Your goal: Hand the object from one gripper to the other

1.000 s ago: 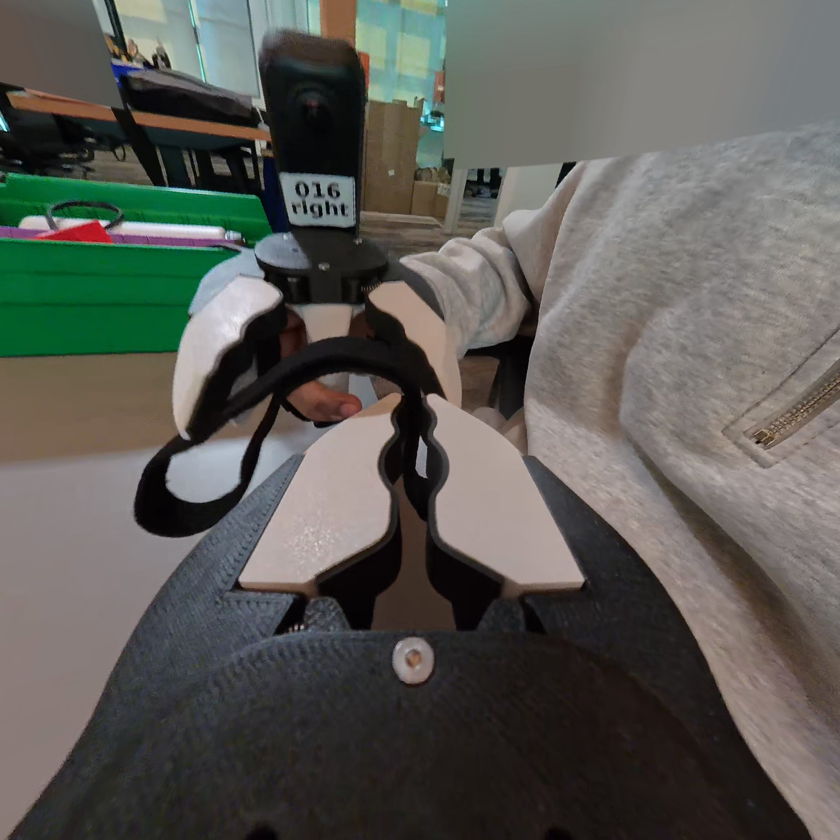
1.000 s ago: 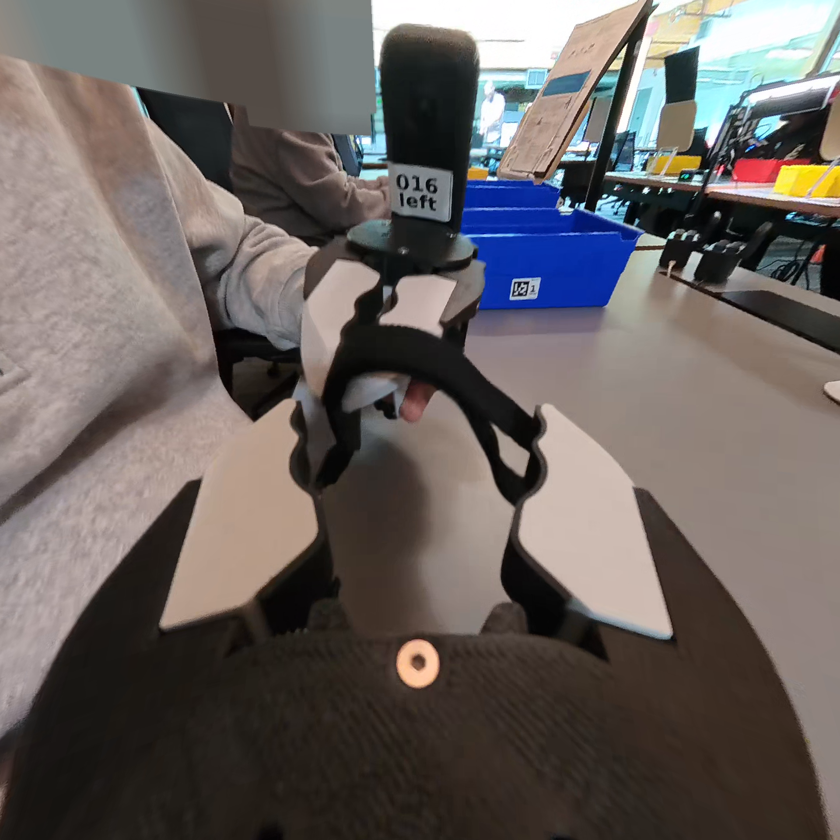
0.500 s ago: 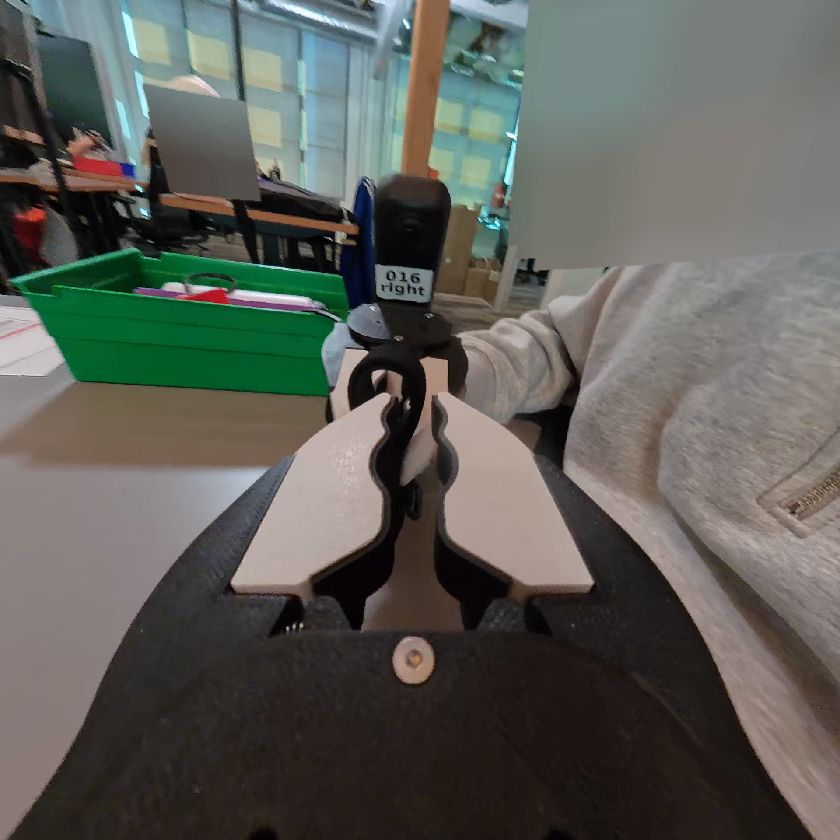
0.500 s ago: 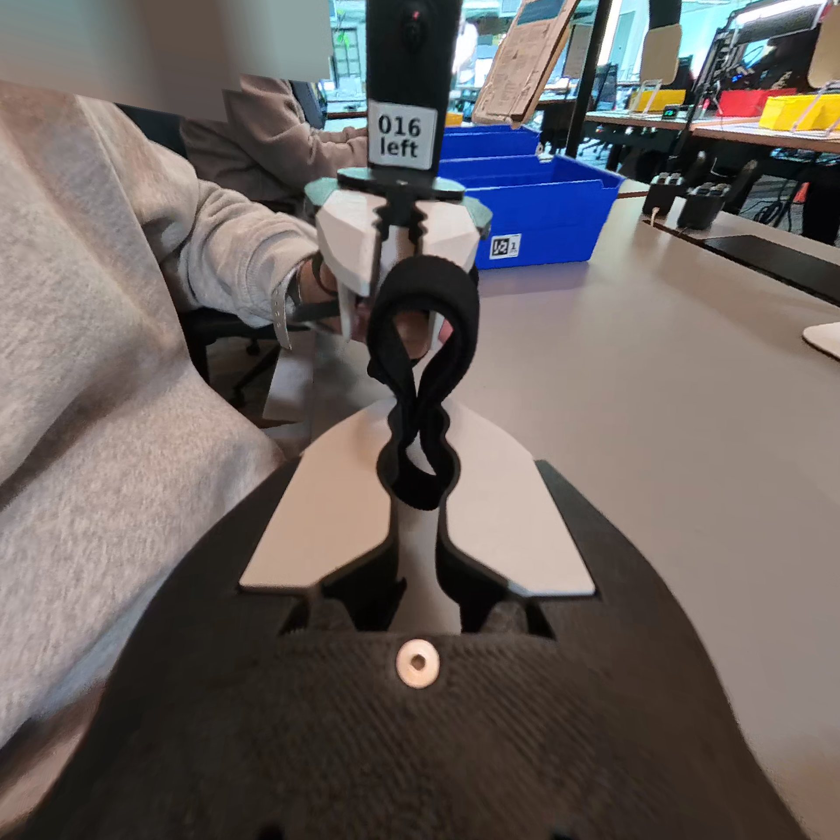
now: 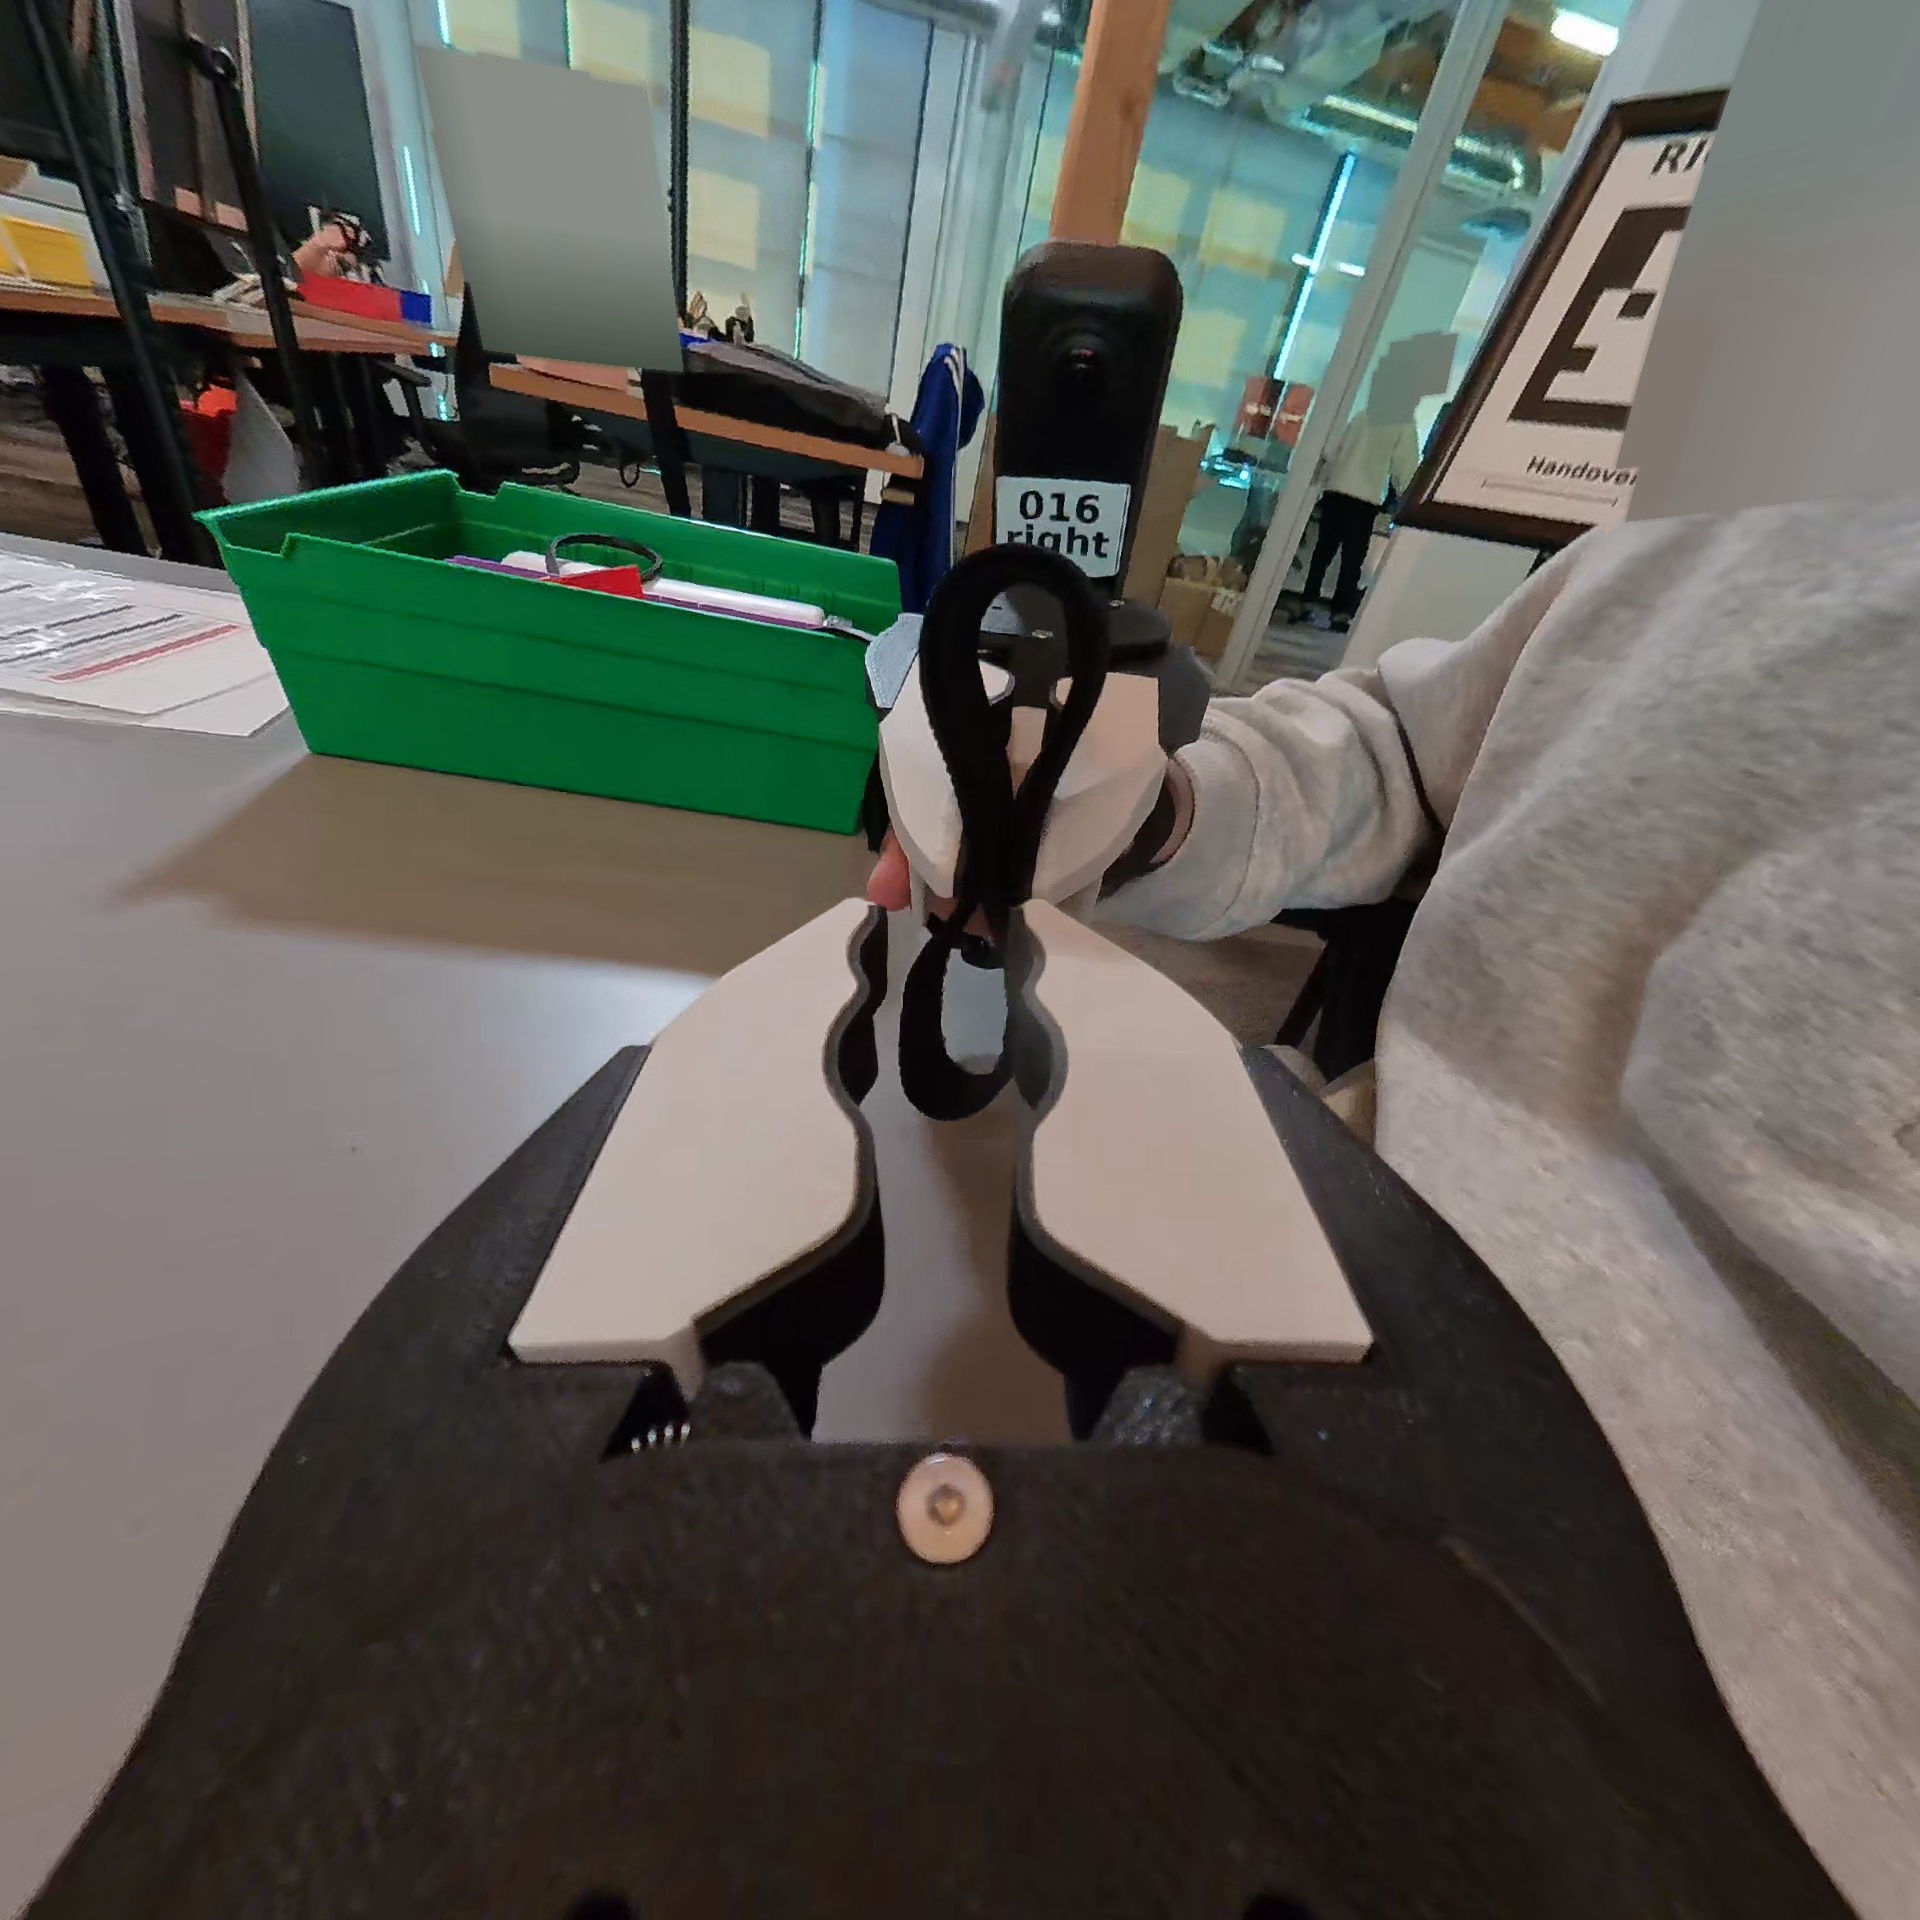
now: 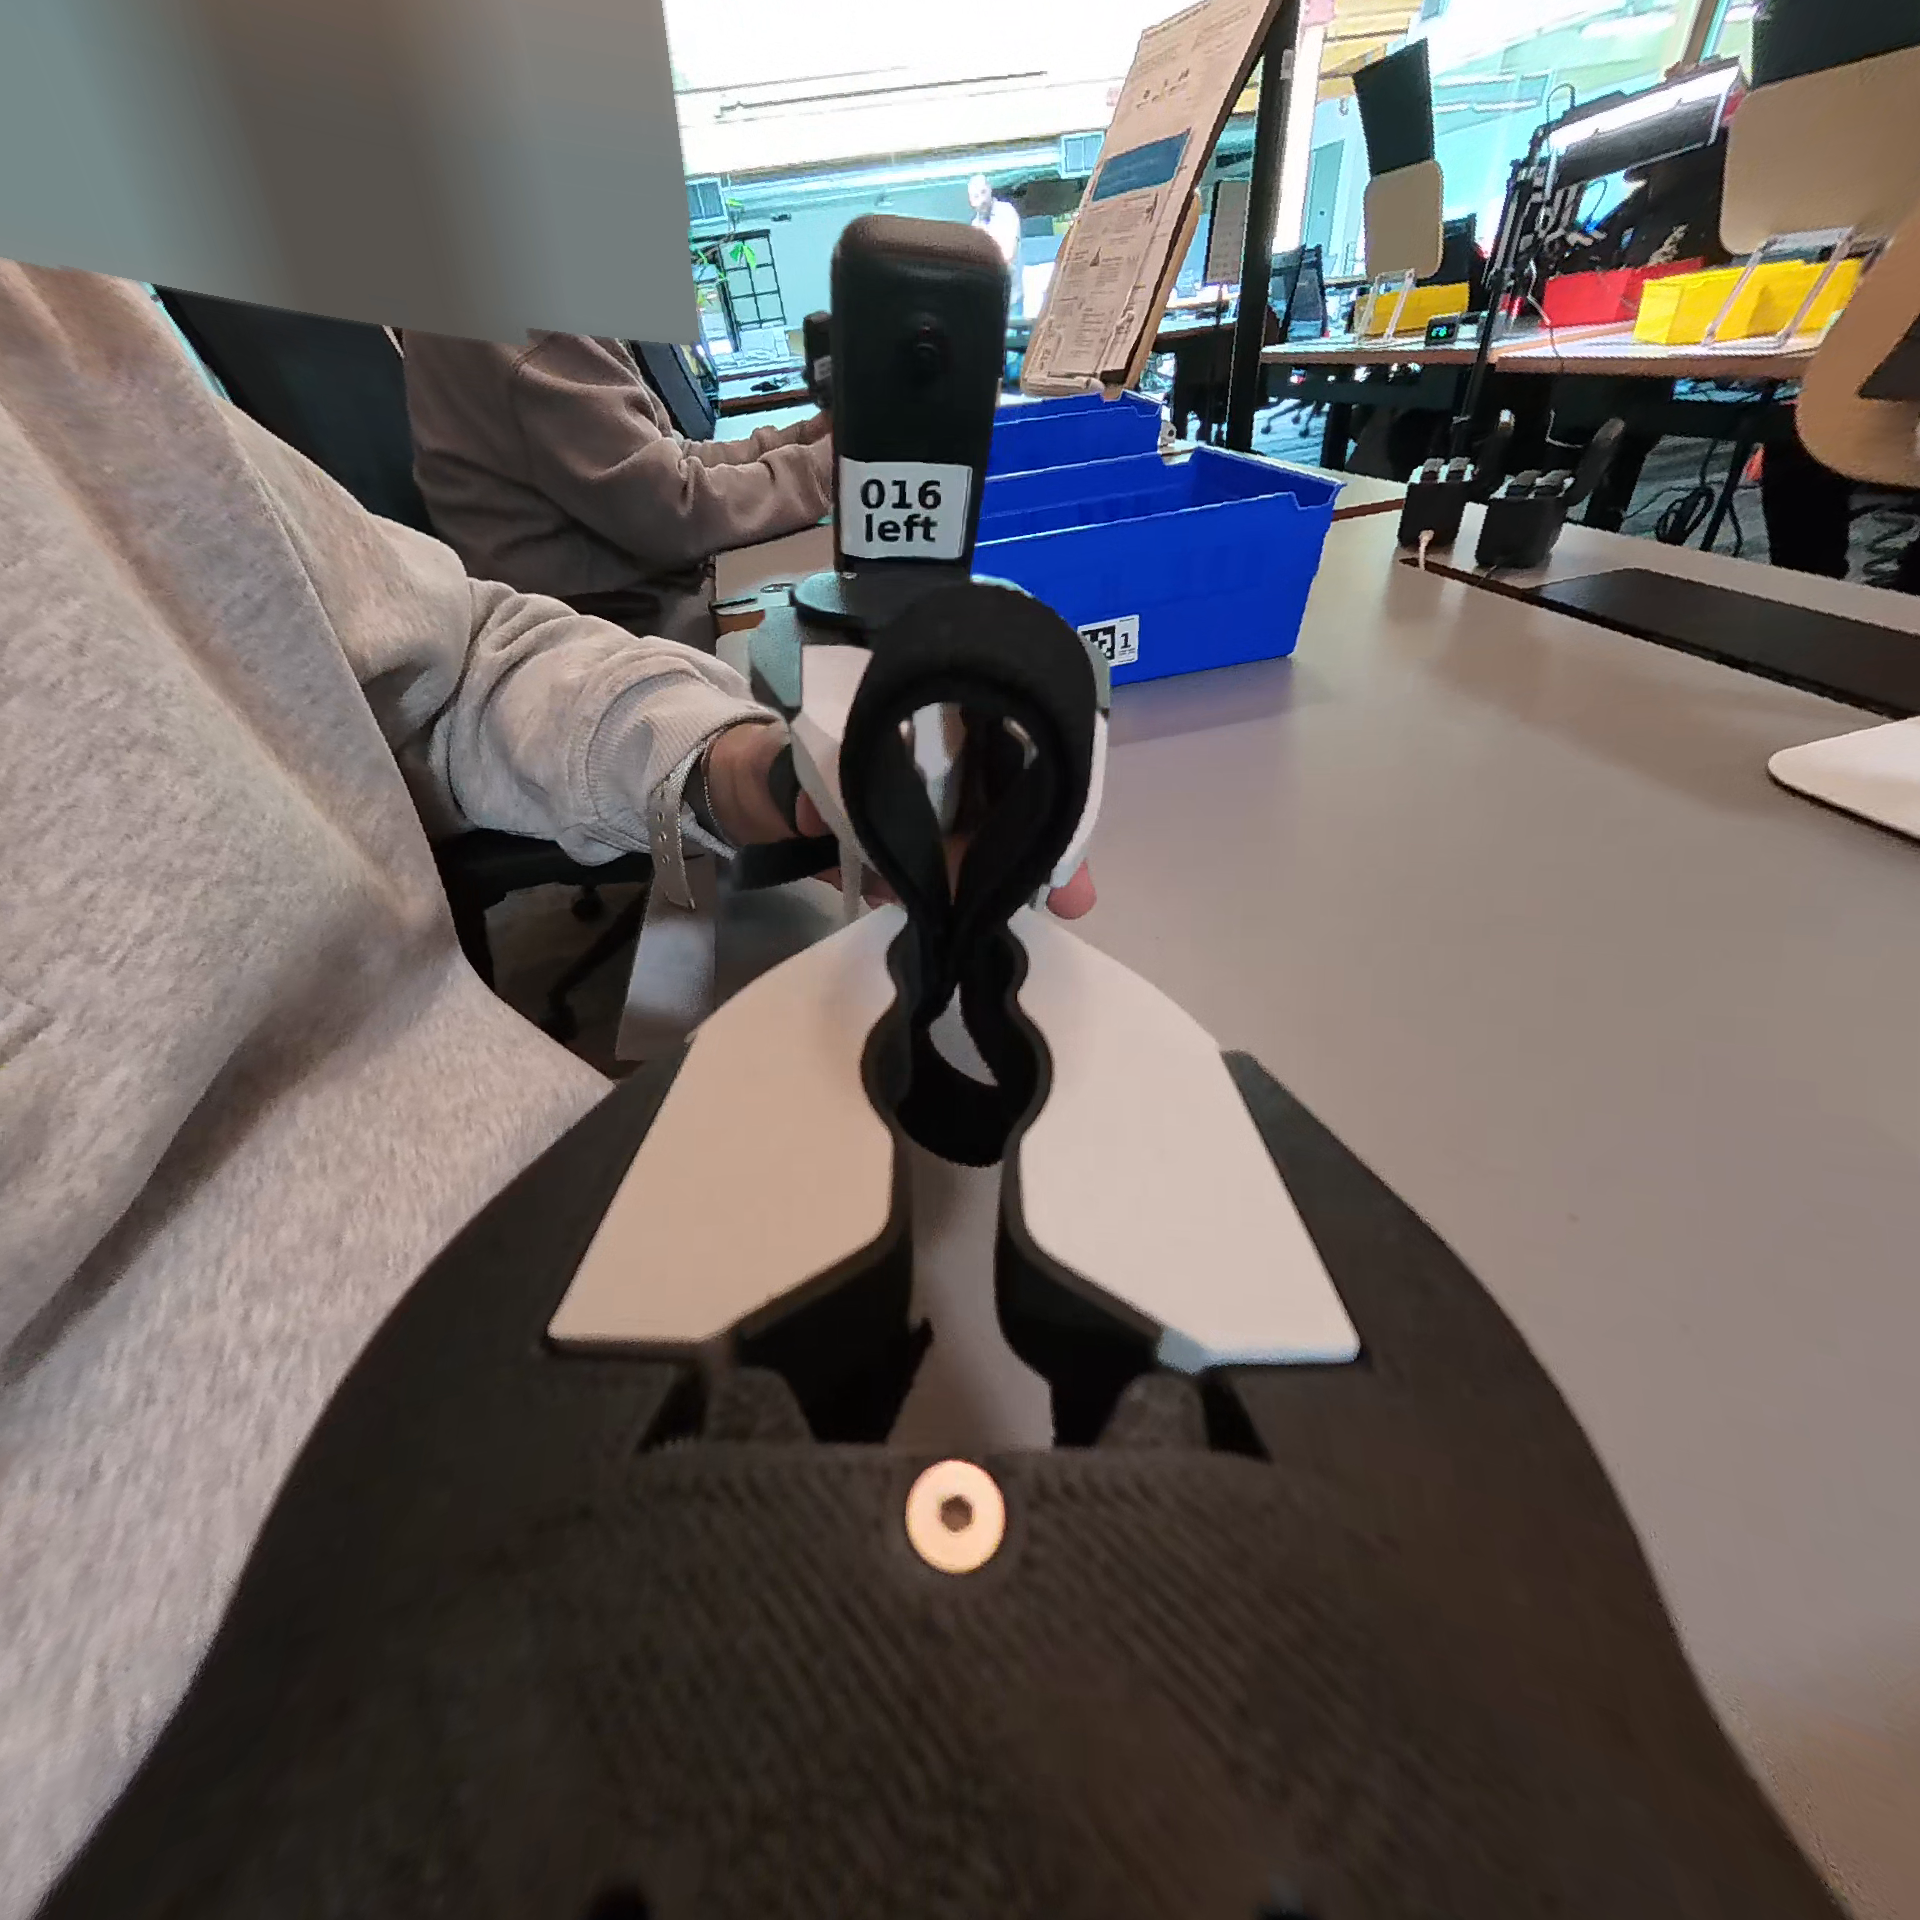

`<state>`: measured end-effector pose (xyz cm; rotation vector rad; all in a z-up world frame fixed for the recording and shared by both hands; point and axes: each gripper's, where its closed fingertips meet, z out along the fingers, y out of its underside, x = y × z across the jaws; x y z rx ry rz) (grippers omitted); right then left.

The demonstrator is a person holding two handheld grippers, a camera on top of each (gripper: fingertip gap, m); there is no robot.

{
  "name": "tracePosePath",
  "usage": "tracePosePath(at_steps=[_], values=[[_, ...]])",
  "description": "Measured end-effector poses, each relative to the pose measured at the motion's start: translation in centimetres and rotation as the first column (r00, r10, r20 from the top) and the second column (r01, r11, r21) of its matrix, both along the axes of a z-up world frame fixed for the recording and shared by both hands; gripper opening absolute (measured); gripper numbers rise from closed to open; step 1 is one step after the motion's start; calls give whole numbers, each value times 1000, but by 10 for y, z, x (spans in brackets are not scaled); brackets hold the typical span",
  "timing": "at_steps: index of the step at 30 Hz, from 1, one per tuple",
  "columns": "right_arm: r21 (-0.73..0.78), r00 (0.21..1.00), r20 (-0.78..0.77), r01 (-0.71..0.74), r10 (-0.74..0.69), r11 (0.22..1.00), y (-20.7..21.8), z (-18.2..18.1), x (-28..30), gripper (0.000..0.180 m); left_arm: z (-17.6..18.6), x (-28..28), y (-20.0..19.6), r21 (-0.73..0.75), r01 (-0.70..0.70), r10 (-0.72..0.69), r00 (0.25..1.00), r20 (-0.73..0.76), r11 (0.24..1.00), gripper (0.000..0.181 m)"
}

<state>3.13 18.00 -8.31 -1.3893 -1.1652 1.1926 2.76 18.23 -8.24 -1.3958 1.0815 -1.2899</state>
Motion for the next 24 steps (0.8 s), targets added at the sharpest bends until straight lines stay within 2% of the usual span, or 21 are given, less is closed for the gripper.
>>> tracePosePath(at_steps=[6, 15, 19, 22, 24], values=[[-43, 1000, -23, 14, -15, 999, 5, 1, 2, 12, -5, -1, 1, -10, 6, -6, 1000, -13, 1000, 22], [-28, 998, -22, 53, -53, 998, 10, 10, 6, 12, -5, -5, 10, -85, -12, 14, 1000, 25, 996, 22], [29, 970, -69, 235, -232, 972, 34, 61, 35, 13, -6, -6, 12, -109, -17, 21, 999, 34, 994, 23], [84, 900, -54, 436, -432, 896, 63, 96, 85, 14, -6, -6, 12, -114, -18, 22, 999, 37, 993, 23], [113, 849, 8, 524, -528, 844, 81, 104, 120, 15, -5, -6, 13, -122, -19, 25, 999, 44, 992, 23]])
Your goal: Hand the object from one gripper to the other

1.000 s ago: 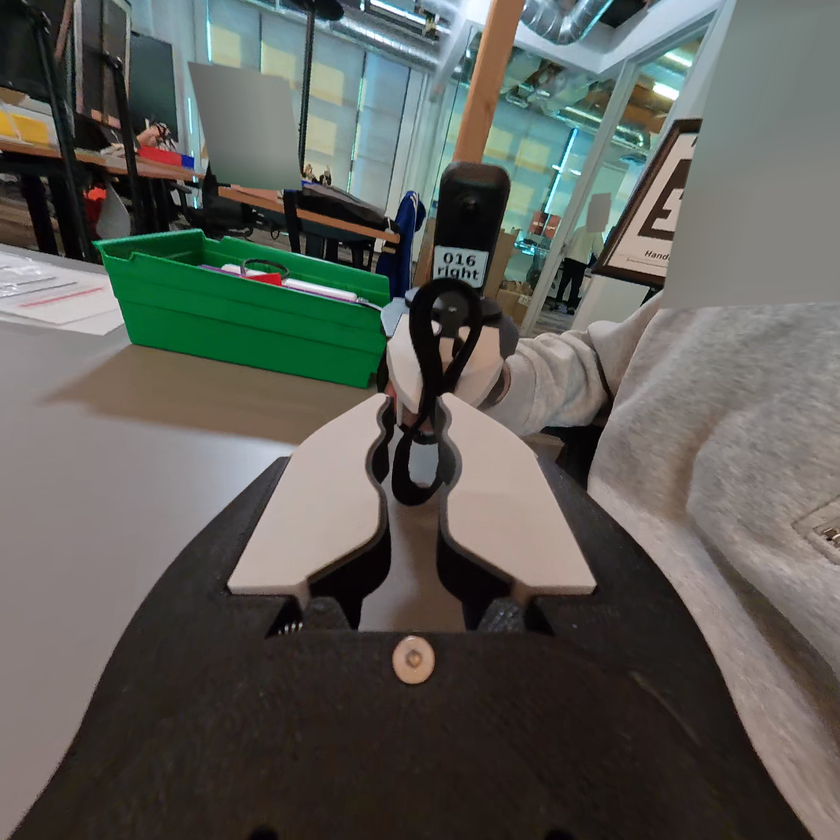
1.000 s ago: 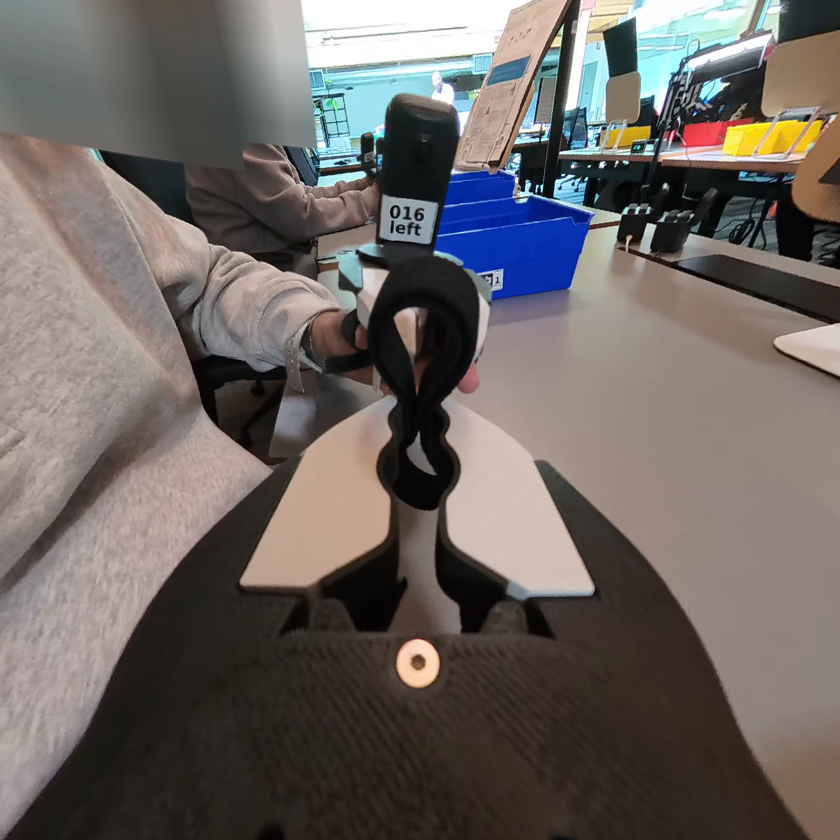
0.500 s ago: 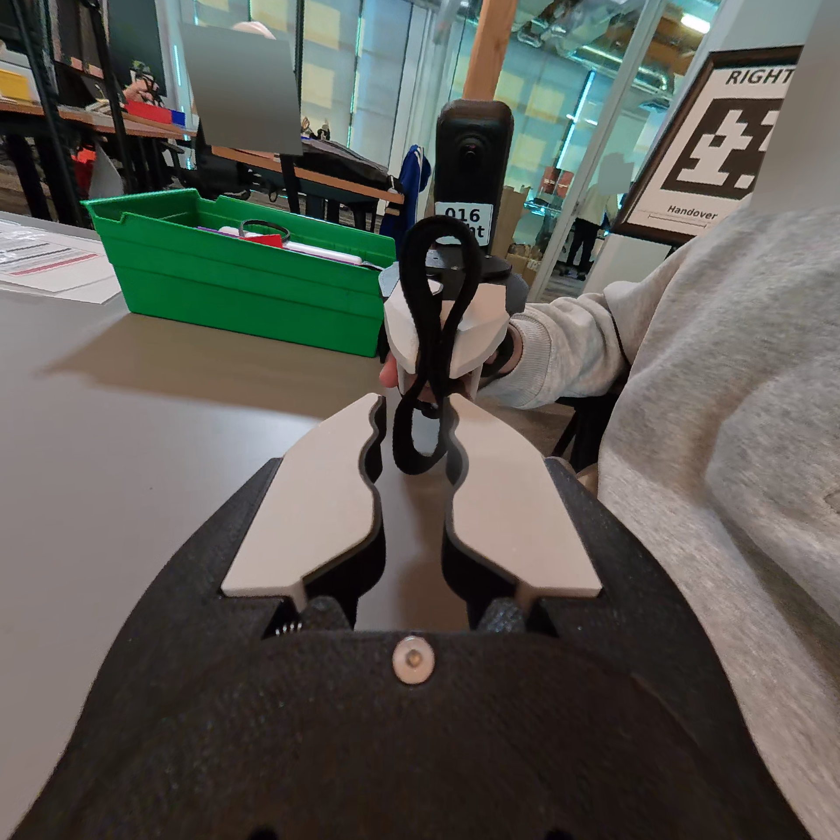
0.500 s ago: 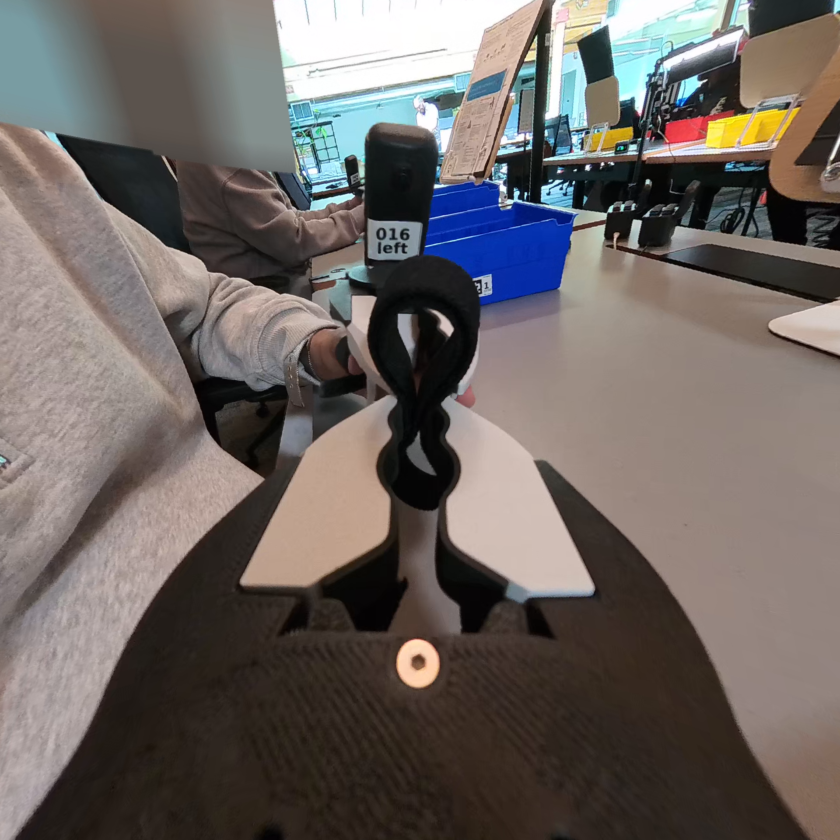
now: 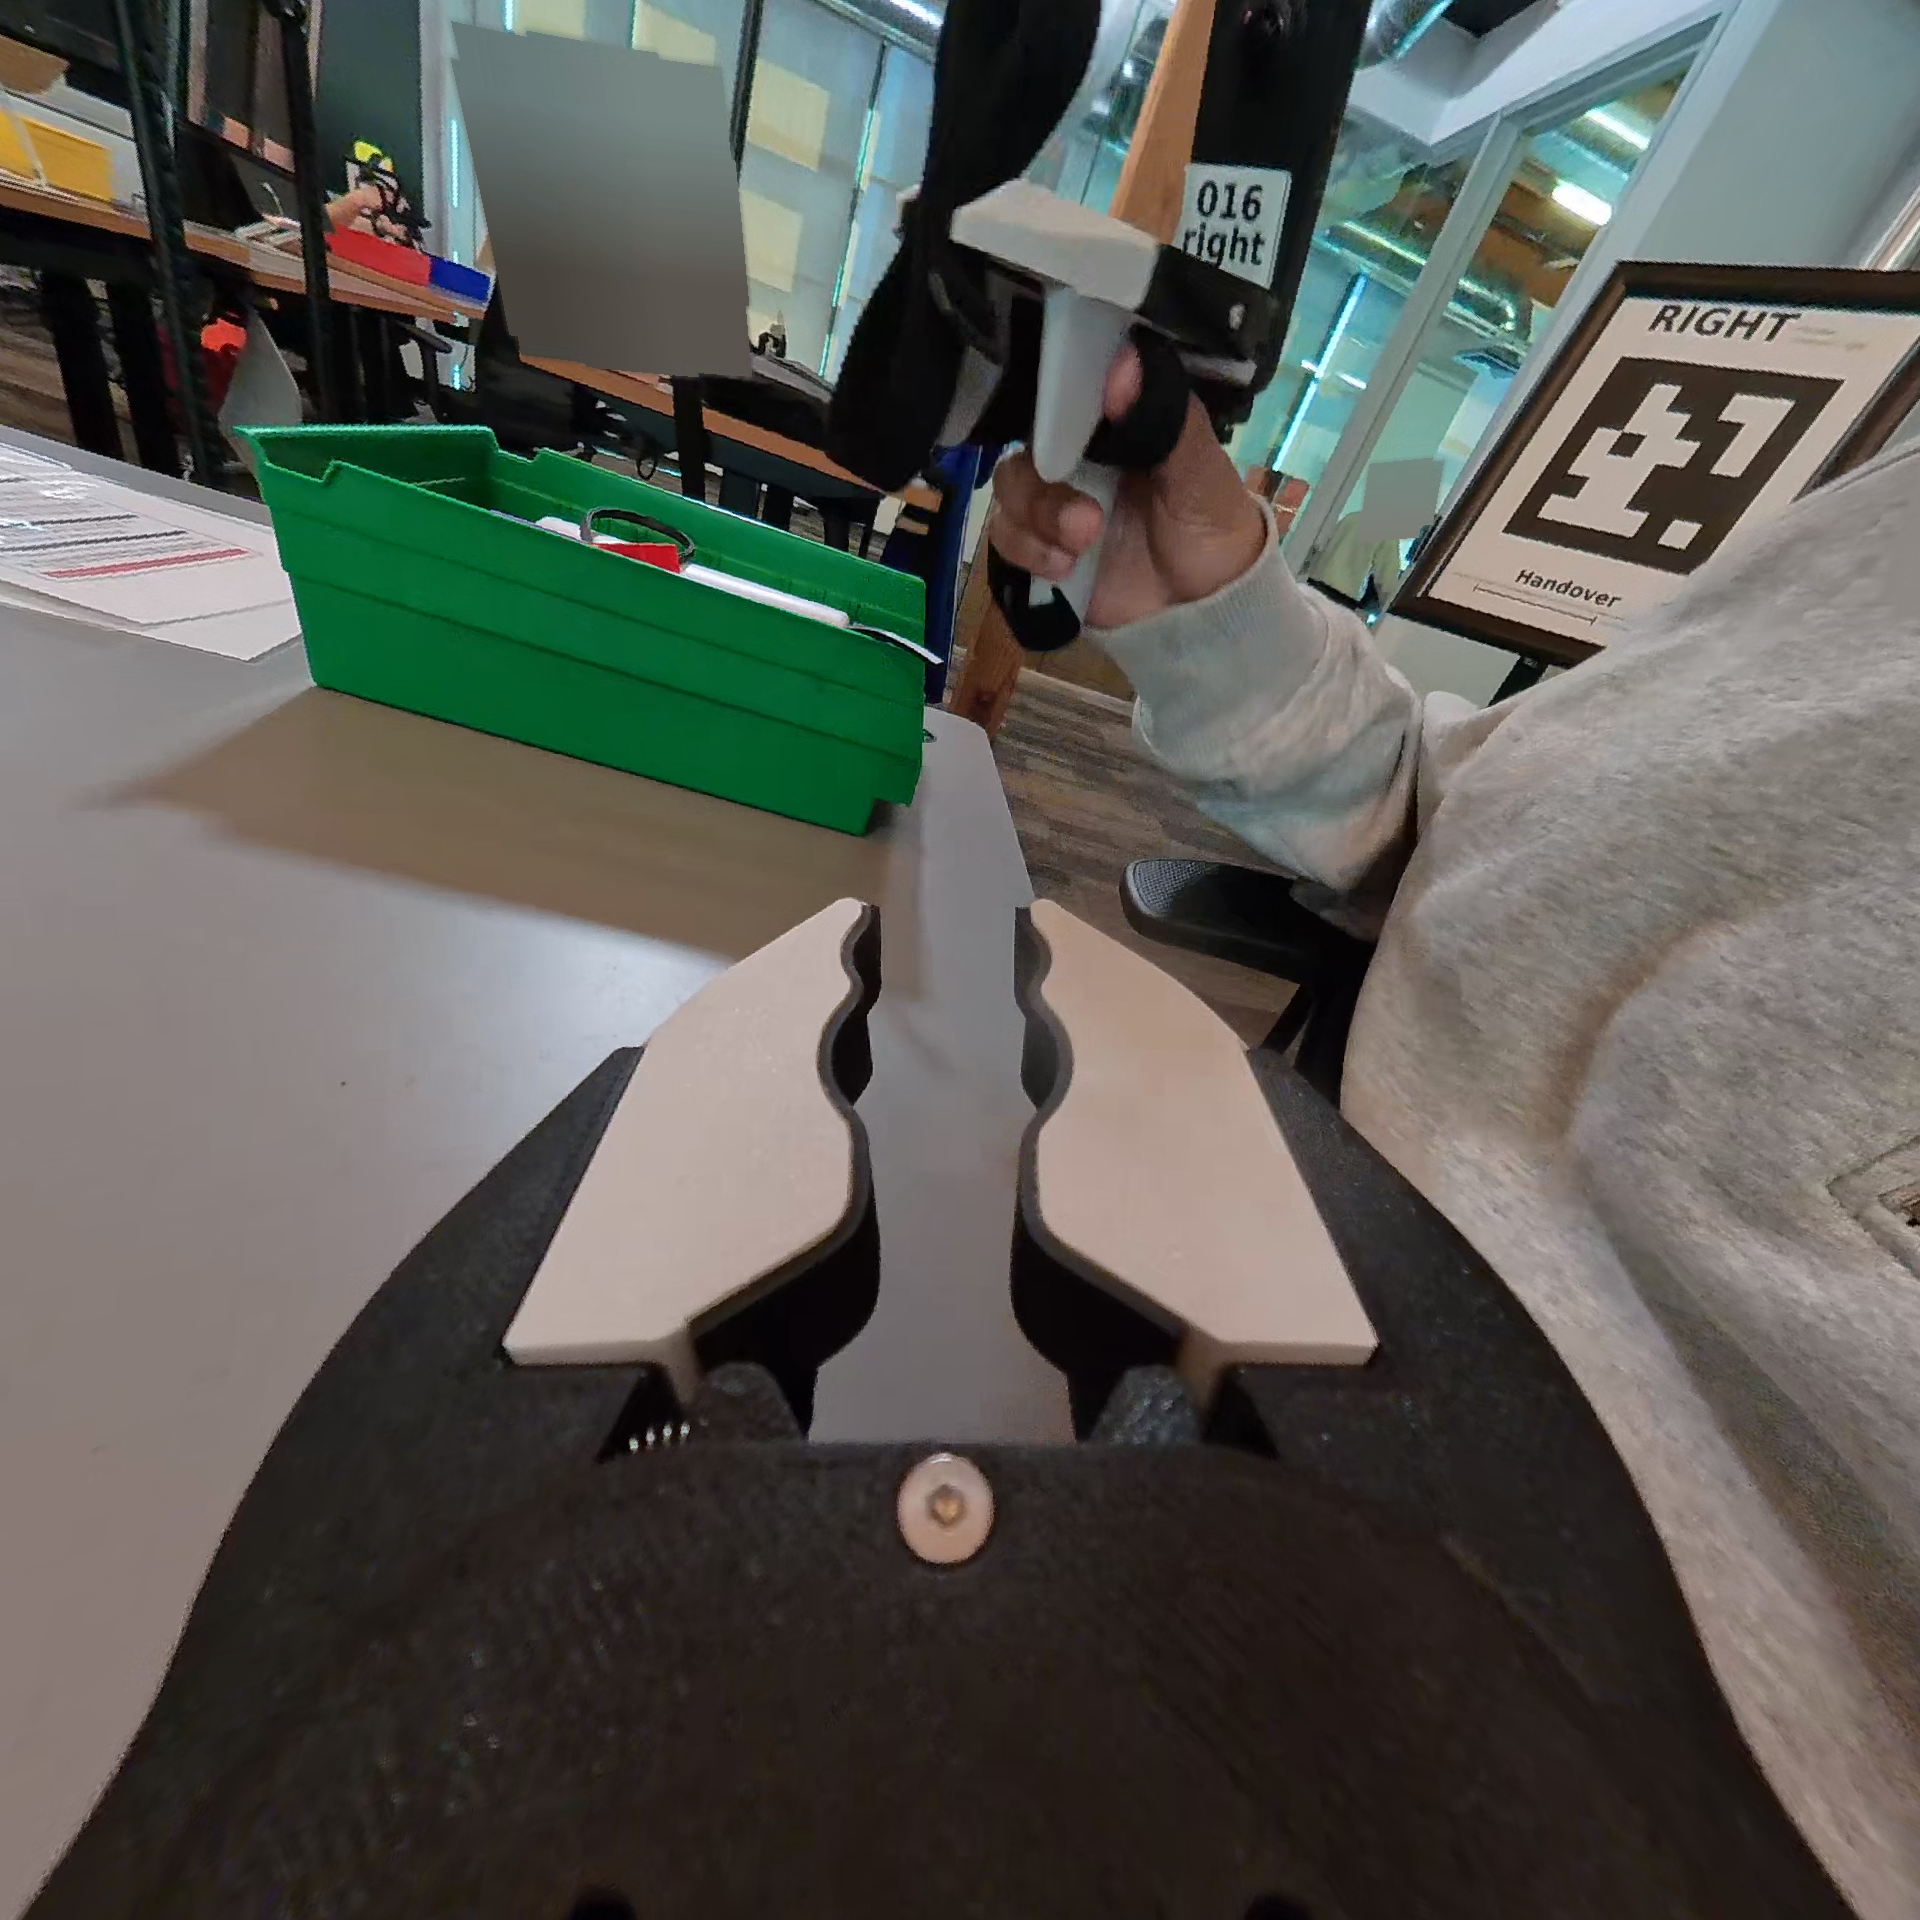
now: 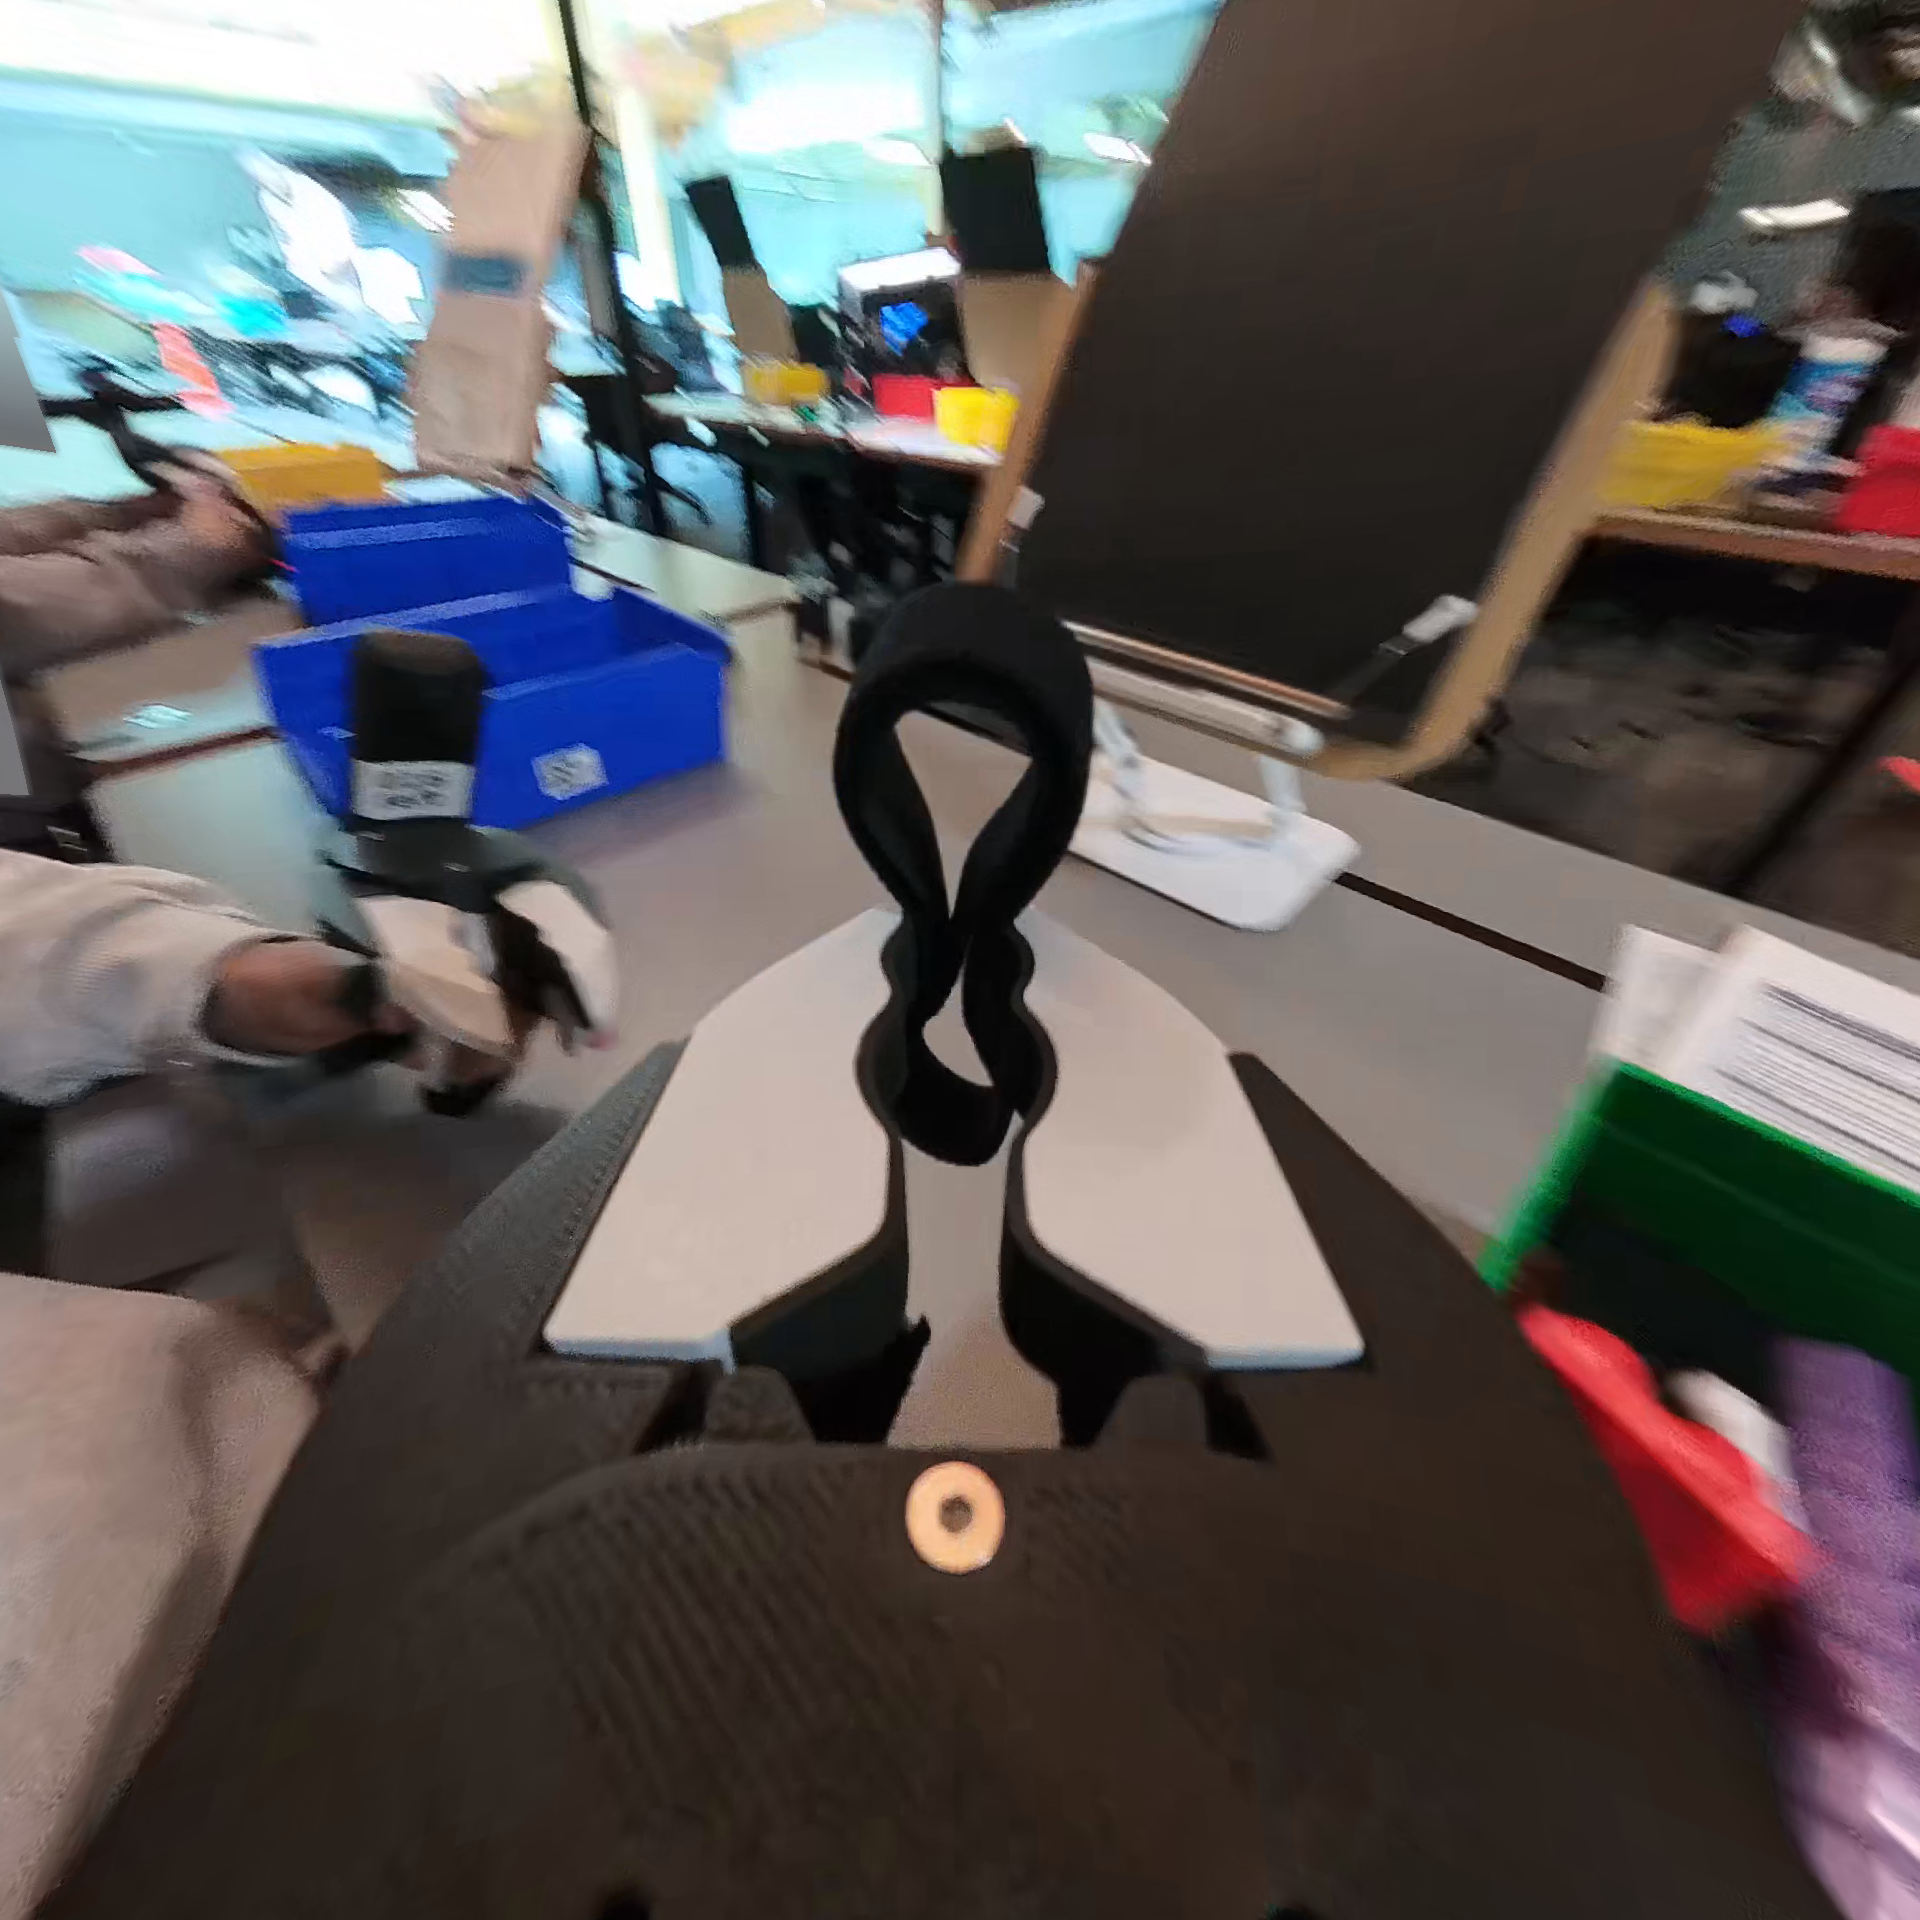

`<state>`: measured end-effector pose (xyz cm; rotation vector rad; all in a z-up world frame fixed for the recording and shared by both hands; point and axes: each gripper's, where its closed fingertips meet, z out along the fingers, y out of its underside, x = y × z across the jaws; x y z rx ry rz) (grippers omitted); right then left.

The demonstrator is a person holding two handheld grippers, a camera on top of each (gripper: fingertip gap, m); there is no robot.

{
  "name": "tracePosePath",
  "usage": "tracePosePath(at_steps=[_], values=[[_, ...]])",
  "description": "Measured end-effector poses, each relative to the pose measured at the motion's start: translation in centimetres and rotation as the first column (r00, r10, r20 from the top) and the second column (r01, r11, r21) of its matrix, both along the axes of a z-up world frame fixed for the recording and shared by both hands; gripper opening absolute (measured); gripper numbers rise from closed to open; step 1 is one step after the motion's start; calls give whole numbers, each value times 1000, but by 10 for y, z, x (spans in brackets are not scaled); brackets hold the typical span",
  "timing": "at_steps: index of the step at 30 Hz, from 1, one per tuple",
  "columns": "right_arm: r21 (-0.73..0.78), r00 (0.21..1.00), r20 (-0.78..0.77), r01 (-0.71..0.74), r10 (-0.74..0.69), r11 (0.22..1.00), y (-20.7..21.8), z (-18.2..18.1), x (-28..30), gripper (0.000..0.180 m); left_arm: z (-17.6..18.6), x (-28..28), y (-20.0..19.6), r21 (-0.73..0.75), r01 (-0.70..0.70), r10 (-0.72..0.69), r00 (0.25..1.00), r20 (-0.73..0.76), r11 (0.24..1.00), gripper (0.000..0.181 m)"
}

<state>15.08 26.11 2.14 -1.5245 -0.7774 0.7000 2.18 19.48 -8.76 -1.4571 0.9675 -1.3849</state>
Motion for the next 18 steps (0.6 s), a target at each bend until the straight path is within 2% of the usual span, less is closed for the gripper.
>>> tracePosePath(at_steps=[3, 8, 9, 10, 12, 13, 15, 18], values=[[-33, 974, 156, 172, -165, 985, 27, -6, 53, 14, 2, 1, 0, -28, 0, 1, 1000, 20, 1000, 24], [-116, 861, 347, 433, -372, 894, 65, -39, 134, 15, 3, 3, 0, -58, 1, 1, 999, 34, 998, 24], [-151, 849, 367, 457, -379, 877, 70, -49, 143, 20, 4, 3, 0, -58, -3, 5, 999, 37, 998, 24], [-193, 842, 386, 475, -378, 859, 74, -61, 150, 32, 5, 3, 0, -58, -6, 9, 999, 40, 998, 24], [-239, 823, 417, 508, -385, 828, 81, -80, 159, 64, 6, 2, 0, -60, -12, 15, 999, 45, 998, 24], [-213, 809, 425, 525, -406, 824, 85, -83, 162, 74, 7, 2, 0, -63, -13, 16, 999, 47, 998, 24], [-105, 772, 440, 552, -459, 827, 89, -77, 165, 76, 7, 2, 0, -69, -14, 18, 999, 49, 998, 24], [67, 722, 441, 565, -532, 822, 86, -48, 160, 82, 6, 3, 0, -72, -15, 19, 999, 46, 997, 24]])
